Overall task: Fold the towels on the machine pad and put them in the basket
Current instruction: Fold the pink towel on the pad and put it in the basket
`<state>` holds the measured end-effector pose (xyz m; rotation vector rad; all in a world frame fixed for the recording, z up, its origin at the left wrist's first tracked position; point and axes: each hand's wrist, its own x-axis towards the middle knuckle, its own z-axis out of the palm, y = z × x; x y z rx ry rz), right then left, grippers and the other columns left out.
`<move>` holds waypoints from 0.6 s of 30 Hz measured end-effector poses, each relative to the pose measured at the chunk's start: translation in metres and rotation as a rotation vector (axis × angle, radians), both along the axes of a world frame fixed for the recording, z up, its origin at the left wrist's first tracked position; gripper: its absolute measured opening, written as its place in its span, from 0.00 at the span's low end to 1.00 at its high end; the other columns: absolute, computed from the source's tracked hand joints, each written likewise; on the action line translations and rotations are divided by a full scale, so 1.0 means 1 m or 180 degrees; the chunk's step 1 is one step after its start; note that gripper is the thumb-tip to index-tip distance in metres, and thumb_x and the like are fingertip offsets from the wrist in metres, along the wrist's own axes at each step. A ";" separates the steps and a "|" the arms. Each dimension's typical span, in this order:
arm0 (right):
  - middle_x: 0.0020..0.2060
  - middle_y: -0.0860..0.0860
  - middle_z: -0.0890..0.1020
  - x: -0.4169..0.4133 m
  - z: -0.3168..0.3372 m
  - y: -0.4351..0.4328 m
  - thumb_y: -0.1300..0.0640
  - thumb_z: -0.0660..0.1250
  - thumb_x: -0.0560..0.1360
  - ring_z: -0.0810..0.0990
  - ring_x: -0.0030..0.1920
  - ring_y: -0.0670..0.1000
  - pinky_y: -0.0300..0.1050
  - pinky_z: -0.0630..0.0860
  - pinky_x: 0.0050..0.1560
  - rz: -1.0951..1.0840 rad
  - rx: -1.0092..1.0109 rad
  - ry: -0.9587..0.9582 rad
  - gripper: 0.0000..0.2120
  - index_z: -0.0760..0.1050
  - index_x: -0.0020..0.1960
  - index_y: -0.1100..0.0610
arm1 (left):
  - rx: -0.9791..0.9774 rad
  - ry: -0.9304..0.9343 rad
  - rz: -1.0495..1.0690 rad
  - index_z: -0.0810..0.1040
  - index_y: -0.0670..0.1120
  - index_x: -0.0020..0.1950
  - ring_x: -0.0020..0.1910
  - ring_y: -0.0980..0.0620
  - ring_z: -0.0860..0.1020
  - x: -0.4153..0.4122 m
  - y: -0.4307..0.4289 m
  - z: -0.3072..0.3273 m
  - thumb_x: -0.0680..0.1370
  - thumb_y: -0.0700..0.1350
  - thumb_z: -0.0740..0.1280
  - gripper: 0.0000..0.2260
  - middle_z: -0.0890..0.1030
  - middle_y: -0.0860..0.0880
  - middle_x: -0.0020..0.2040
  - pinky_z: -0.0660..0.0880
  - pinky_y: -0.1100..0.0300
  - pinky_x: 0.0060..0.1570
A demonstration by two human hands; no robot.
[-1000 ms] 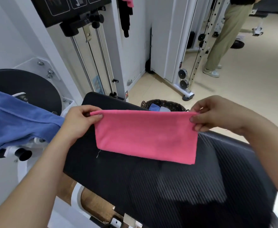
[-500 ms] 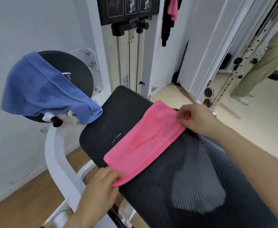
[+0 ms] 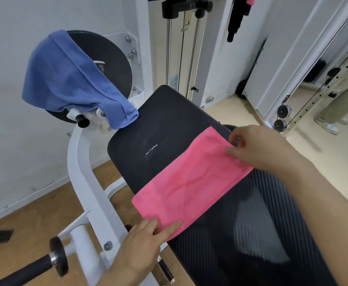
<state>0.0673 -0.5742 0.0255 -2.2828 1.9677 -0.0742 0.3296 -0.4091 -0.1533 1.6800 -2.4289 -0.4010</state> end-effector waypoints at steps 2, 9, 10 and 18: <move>0.41 0.47 0.78 0.016 -0.006 -0.009 0.39 0.63 0.72 0.76 0.44 0.53 0.51 0.77 0.46 -0.0162 -0.0349 -0.0252 0.13 0.76 0.44 0.48 | 0.0090 0.0067 -0.0018 0.52 0.65 0.76 0.40 0.58 0.65 0.002 0.004 -0.001 0.57 0.43 0.73 0.52 0.62 0.56 0.40 0.63 0.67 0.32; 0.40 0.52 0.78 0.043 -0.037 -0.038 0.39 0.65 0.71 0.76 0.44 0.56 0.52 0.76 0.44 -0.0575 -0.0379 -0.0878 0.16 0.75 0.37 0.52 | -0.0489 0.0908 0.0278 0.70 0.61 0.68 0.54 0.61 0.69 -0.005 -0.023 0.027 0.77 0.53 0.60 0.19 0.71 0.60 0.54 0.74 0.63 0.51; 0.39 0.51 0.79 0.044 -0.038 -0.041 0.41 0.66 0.72 0.77 0.44 0.55 0.51 0.76 0.44 -0.0610 -0.0318 -0.0981 0.15 0.76 0.38 0.52 | -0.0622 0.0951 0.0405 0.69 0.57 0.70 0.60 0.59 0.69 -0.010 -0.035 0.031 0.79 0.55 0.57 0.19 0.72 0.58 0.60 0.74 0.60 0.57; 0.36 0.45 0.76 0.042 -0.049 -0.046 0.50 0.65 0.76 0.77 0.46 0.55 0.47 0.71 0.44 -0.0877 -0.0469 -0.1255 0.09 0.79 0.42 0.54 | -0.0205 0.0246 0.0151 0.36 0.61 0.77 0.75 0.52 0.30 -0.057 -0.091 0.025 0.77 0.69 0.46 0.33 0.30 0.53 0.77 0.36 0.41 0.74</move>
